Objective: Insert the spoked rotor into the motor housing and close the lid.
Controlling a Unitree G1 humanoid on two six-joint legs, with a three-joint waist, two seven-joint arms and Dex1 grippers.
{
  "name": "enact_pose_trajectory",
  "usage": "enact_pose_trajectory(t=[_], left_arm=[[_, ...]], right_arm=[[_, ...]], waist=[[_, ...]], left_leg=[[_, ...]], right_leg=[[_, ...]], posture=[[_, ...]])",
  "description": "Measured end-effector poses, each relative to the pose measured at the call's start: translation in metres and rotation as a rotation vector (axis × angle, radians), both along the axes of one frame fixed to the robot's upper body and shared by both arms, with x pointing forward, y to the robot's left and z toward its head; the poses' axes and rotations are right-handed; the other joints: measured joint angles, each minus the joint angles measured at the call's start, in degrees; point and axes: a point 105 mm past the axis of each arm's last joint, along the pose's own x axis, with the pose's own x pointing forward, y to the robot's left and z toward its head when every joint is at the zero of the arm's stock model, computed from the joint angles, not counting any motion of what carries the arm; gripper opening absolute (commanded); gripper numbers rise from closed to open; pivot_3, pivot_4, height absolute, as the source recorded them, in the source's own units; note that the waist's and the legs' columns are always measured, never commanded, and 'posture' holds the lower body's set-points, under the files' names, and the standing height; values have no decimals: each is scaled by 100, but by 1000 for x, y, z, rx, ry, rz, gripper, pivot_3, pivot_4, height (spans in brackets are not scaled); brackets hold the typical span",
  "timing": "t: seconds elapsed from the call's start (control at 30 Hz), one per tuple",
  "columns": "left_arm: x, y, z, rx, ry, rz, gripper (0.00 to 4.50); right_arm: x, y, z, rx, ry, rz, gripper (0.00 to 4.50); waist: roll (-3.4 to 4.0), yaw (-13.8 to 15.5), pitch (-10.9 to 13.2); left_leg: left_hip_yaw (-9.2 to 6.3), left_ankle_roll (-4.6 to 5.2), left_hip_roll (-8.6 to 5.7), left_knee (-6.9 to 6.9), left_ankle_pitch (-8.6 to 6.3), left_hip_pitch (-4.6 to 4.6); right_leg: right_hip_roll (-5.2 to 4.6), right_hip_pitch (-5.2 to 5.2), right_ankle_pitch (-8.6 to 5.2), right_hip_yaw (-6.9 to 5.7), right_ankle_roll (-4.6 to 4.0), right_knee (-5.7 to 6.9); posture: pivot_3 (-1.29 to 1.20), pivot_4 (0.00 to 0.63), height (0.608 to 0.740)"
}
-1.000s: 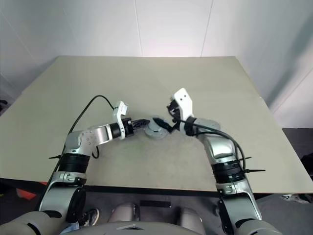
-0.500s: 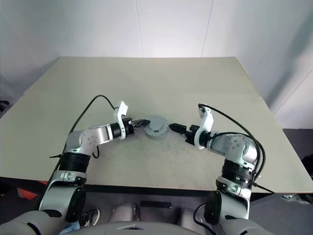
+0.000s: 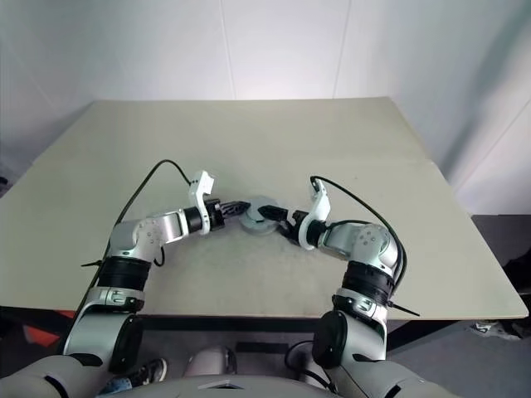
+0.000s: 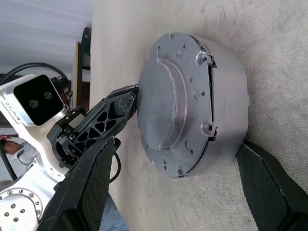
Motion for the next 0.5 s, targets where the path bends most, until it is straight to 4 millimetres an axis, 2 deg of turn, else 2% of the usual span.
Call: enact_pose_trajectory(t=[0.3, 0.5], left_arm=[[3, 9, -1, 28, -4, 38, 740], [3, 13, 0, 26, -8, 53, 740]], right_arm=[[21, 13, -2, 60, 15, -33, 4454], [22, 20, 0, 40, -4, -12, 4454]], waist=[[-4, -78, 5], [-8, -99, 7]], left_leg=[[-1, -41, 2, -45, 30, 9], [-1, -41, 5, -46, 32, 3]], right_leg=[[4, -33, -1, -8, 1, -19], [7, -42, 0, -8, 0, -16]], posture=[[0, 0, 740], [0, 0, 740]])
